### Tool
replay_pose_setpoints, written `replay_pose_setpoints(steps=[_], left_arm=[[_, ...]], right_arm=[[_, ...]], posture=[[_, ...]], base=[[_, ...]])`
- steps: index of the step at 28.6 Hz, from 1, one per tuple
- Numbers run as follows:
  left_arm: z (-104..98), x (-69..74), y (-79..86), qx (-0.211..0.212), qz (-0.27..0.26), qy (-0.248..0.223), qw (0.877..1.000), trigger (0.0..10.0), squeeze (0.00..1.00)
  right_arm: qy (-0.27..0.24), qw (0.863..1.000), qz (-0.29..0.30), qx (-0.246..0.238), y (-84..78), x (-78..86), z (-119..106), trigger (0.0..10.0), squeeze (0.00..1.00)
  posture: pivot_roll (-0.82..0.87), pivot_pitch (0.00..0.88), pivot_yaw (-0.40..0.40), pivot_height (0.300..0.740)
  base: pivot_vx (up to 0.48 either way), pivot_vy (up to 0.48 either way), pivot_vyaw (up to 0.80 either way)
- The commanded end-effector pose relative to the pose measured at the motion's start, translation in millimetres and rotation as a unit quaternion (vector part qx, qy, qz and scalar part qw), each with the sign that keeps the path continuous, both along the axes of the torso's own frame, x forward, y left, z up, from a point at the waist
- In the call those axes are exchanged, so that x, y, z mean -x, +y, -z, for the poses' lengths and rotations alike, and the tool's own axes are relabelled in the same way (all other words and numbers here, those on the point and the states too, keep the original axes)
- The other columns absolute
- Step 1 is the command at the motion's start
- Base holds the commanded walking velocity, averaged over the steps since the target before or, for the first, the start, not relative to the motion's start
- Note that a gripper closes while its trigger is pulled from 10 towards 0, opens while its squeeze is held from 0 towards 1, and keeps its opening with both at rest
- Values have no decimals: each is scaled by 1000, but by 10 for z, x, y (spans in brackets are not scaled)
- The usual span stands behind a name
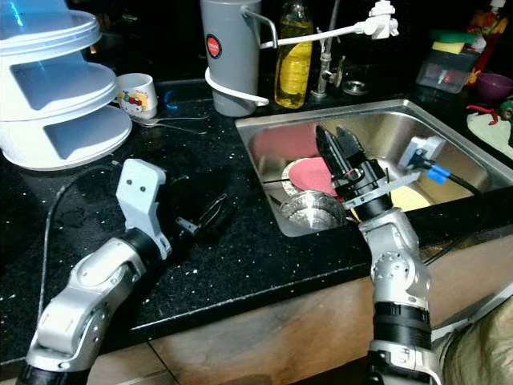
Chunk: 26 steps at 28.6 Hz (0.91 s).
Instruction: Kitchen organization
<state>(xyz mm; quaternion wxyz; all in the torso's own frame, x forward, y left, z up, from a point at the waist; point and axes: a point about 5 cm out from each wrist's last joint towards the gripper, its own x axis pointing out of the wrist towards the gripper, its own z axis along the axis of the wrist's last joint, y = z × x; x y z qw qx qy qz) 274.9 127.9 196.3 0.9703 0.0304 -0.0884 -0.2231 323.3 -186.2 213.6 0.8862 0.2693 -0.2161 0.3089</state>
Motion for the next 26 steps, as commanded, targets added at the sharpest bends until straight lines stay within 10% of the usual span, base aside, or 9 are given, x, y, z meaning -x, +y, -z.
replay_pose_setpoints(steps=[1,26], left_arm=[[60,-2,4,-7,-2,7,1000,10000,0],[163,-31,-68,-10,6,11,1000,10000,0]], right_arm=[[0,1000,-8,-3,20,27,5,10000,0],[23,1000,-15,7,57,29,104,10000,0]], posture=[[98,0,-40,740],[84,0,-50,740]], base=[[-262,0,0],[-94,0,0]])
